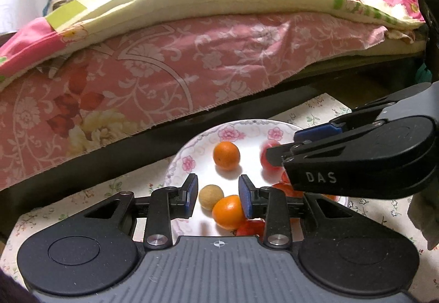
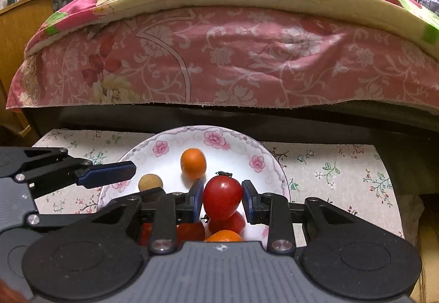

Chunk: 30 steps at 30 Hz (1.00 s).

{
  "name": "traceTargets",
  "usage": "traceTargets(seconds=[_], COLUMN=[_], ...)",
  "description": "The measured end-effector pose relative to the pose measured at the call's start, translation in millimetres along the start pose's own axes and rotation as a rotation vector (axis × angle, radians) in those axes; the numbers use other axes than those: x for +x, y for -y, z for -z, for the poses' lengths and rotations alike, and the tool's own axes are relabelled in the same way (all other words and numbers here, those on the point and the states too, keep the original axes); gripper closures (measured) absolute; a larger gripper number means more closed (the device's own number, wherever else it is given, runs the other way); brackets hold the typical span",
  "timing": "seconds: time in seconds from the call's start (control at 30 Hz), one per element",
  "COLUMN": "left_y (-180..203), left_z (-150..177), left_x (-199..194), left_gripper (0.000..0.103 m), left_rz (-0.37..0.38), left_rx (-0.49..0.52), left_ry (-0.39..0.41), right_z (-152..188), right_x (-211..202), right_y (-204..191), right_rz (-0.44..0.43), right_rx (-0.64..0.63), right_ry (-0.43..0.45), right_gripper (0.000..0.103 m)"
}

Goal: Organize fruits
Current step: 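Lower both fruits over the plate and open both tools to release them, then move both open tools back toward the two small tan fruits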

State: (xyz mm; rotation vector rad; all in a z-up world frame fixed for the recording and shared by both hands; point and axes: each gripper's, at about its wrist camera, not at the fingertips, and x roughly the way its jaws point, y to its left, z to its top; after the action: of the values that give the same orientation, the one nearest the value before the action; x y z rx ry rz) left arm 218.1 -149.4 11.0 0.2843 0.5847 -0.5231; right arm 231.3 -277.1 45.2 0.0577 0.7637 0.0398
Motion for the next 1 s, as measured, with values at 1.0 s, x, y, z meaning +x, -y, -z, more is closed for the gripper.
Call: traceTargets(seconds=[1.0], left_y=[-31], left_z=[31], left_x=[-86], left_gripper=[0.059], left_rz=[-0.002], left_rx=[0.001], left_ry=[-0.043], right_z=[25], right_x=[-72], right_y=[-60], right_rz=[-0.075], right_rx=[-0.025], right_ry=[-0.008], right_gripper=[0.070])
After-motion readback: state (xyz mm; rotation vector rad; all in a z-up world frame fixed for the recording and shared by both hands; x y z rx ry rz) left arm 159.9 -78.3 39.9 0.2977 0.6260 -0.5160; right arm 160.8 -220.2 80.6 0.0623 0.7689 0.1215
